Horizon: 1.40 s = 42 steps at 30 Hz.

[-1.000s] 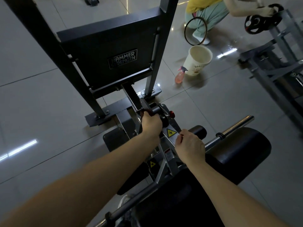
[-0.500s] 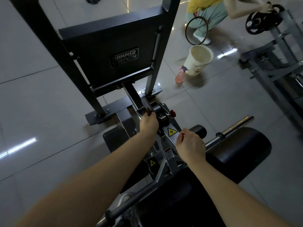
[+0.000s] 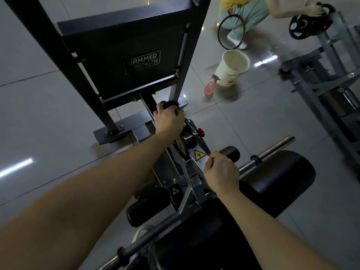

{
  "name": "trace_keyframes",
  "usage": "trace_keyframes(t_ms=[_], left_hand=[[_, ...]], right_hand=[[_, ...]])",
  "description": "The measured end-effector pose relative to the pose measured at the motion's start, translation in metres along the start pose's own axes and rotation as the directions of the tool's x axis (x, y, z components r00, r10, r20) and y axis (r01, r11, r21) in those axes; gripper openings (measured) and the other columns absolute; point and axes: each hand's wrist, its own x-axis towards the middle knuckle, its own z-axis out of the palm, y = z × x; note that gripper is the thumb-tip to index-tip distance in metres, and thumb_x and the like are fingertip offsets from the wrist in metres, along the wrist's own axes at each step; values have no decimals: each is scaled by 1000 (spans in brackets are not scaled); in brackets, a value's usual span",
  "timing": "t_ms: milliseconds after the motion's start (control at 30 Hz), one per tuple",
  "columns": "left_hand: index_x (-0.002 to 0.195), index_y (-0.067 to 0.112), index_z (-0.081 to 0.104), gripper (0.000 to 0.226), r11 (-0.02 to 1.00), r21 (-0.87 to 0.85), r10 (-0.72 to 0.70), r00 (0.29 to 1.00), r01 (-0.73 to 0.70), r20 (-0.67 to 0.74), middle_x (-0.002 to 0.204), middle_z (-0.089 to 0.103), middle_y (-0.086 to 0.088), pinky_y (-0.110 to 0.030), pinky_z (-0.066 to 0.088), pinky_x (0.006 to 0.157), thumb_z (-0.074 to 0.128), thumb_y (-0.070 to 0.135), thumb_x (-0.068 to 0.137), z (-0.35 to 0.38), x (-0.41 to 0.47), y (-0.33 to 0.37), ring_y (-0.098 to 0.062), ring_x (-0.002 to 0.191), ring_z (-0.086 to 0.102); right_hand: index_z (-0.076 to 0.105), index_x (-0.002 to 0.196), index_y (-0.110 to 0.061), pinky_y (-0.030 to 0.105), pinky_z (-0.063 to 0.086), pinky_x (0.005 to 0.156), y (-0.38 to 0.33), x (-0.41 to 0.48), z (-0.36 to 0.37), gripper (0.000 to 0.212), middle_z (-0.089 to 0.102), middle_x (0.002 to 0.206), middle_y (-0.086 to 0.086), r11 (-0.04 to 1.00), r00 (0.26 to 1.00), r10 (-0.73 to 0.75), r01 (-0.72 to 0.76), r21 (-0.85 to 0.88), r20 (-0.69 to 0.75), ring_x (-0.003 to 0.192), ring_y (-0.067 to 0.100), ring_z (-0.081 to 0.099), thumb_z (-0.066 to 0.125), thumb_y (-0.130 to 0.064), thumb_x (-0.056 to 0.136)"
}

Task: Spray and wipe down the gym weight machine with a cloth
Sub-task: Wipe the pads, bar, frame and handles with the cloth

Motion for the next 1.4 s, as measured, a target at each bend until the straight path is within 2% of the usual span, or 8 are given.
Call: trace_keyframes(t_ms=[233,367,533,667,800,1033,1200,1400], left_hand=[[134,15,50,34,989,127,67,993,-80,102,128,44,-16,-36,45,83,55,26,102,-14,24,-21,-31,103,54],[139,17,50,34,1000,-18,3,1000,-4,-26,137,43,-14,-41,51,95,48,27,106,-3,-9,-14,-30,112,56],[122,13,61,20,969,16,246,967,-246,-59,137,41,-14,-36,57,93,54,21,104,1,-50,-30,-23,99,56],[121,16,61,20,891,225,365,916,-395,163,133,43,-18,-32,56,84,55,25,104,-5,-52,-36,-21,87,56],[132,20,56,29,809,349,375,872,-473,314,133,43,-18,-34,53,86,52,27,105,-14,-49,-38,-27,94,62],[146,25,45,47,875,118,423,860,-470,284,134,47,-8,-39,57,96,59,21,101,12,-99,-77,-27,109,63],[137,17,52,40,813,333,371,865,-478,337,128,41,-12,-44,58,87,58,17,97,40,-115,-66,-31,104,59],[153,21,40,63,609,380,505,710,-696,491,140,38,-9,-37,51,99,58,7,94,15,-128,-92,-23,115,49]], right_hand=[[54,90,-20,24,44,54,0,0,0,15,54,71,-5,1000,1000,10,-10,-11,-8,58,9,53,47,-28,101],[54,92,-20,28,51,58,-2,0,-1,14,55,74,-4,1000,1000,17,-17,-13,-6,62,12,56,47,-28,101],[52,89,-21,24,42,54,-2,0,-2,15,53,71,-5,999,1000,18,-18,-30,-3,59,10,54,46,-28,101],[53,89,-19,26,45,51,-3,0,-3,15,53,69,-4,999,1000,16,-16,-42,-9,56,11,54,47,-26,100],[55,90,-18,23,37,50,-3,-1,-4,15,52,68,-4,998,1000,17,-18,-58,-10,55,9,52,48,-26,101],[61,98,-15,29,50,58,-6,-3,-4,17,56,73,-3,999,999,38,-38,6,-20,63,13,57,52,-29,101],[59,99,-13,31,38,61,-9,-1,-8,22,54,79,0,998,998,65,-65,3,-3,71,20,51,49,-33,102],[56,113,-10,34,42,72,-8,-4,-13,40,63,101,10,982,988,102,-118,148,116,90,28,58,53,-48,99]])
